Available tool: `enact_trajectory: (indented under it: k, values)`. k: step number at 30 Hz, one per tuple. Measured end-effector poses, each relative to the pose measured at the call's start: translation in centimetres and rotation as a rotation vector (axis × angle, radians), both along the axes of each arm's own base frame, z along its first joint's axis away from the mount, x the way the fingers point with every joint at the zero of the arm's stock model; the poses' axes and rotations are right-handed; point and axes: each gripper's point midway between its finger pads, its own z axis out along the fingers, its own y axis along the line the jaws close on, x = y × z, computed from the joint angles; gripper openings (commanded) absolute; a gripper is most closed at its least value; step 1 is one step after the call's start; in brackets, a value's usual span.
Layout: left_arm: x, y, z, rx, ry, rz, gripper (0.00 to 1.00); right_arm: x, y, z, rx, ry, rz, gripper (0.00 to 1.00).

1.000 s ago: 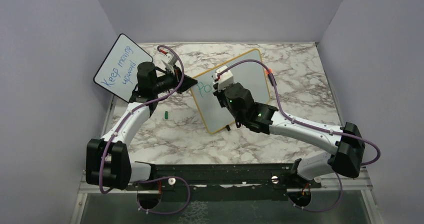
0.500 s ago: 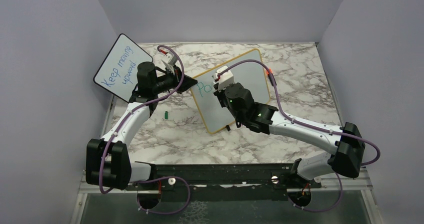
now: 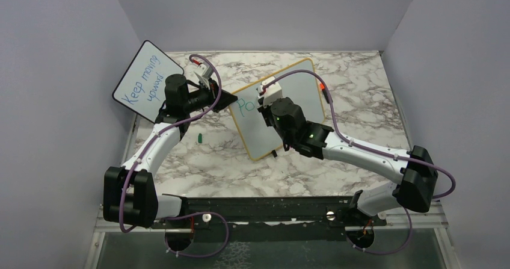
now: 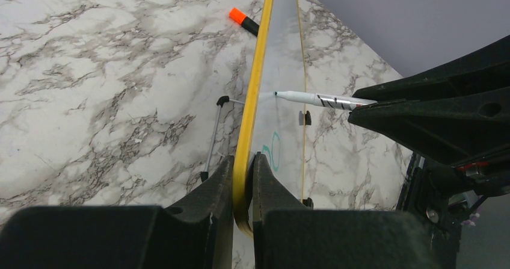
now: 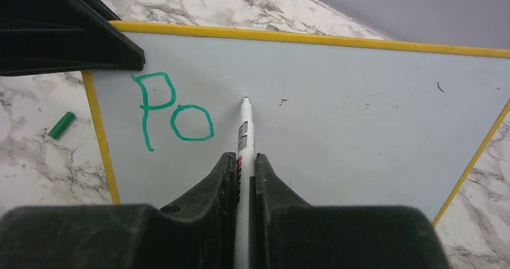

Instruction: Write a sentence on the whiteboard

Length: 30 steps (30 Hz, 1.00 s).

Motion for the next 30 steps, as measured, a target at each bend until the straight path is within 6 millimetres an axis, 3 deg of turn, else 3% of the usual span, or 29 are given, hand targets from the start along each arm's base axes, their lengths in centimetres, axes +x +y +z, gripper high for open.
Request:
enact_trajectory:
  k: [30]
  values:
    - [0.0, 0.0, -0.1, 0.002, 0.002, 0.004, 0.00, -0.5, 1.3, -0.5, 0.003, 0.020, 0.078, 0.00]
